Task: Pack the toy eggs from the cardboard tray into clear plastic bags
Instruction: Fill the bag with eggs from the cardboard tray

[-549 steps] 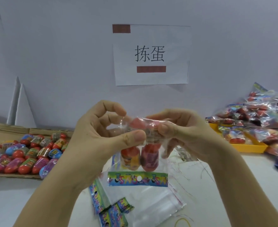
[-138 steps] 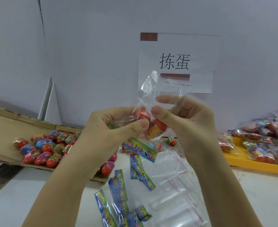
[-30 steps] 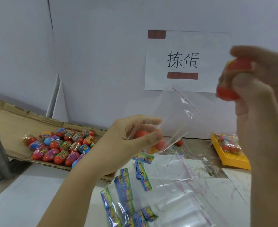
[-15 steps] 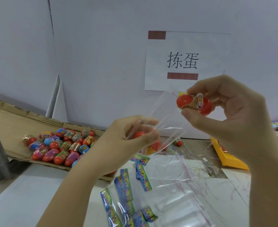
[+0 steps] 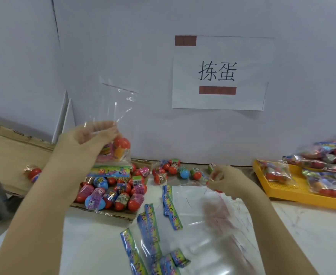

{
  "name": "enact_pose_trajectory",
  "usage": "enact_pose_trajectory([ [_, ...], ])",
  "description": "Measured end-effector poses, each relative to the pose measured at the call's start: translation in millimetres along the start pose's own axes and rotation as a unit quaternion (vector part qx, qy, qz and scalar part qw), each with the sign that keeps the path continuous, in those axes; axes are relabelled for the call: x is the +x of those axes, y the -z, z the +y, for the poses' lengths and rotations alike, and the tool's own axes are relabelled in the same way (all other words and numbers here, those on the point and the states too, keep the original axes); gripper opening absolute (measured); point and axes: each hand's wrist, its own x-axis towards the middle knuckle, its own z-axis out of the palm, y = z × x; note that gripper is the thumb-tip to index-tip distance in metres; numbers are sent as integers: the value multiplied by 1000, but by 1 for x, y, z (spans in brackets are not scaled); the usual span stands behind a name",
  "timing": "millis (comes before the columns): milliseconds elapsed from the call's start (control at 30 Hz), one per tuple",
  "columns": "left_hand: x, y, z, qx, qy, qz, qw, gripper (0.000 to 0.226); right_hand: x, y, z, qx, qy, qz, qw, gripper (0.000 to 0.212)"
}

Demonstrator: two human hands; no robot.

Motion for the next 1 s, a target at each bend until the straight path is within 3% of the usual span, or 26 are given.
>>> enact_pose_trajectory([
  [100,2,0,0,-4,-3,-8,1000,27,9,-9,17,57,-24,99,993,45],
  [167,2,-2,0,-6,-4,-18,1000,27,15,-13,20,33,-36,126,991,60],
  [300,0,-7,1,-8,-7,-50,999,24,30,-27,0,-14,-5,200,980,49],
  [467,-4,-12,3,-26,3,-88,996,33,48,-60,-25,-139,-6,119,983,39],
  [533,-5,-12,5,-31,8,-107,994,41,49,-67,-20,-111,1,148,983,27],
  [600,-7,-12,7,-41,15,-126,991,45,44,-66,-18,10,18,218,976,23],
  [733,-6,-13,5,-31,10,-153,988,50,9,-20,-38,303,146,287,897,24],
  [800,-5,-15,2,-16,8,-173,985,48,-20,13,-56,365,248,284,851,23],
  [933,-5,-21,-5,0,-1,-215,977,47,-81,53,-93,464,463,234,718,36],
  [1000,-6,-24,-8,6,-9,-234,972,47,-96,58,-102,453,494,237,703,40],
])
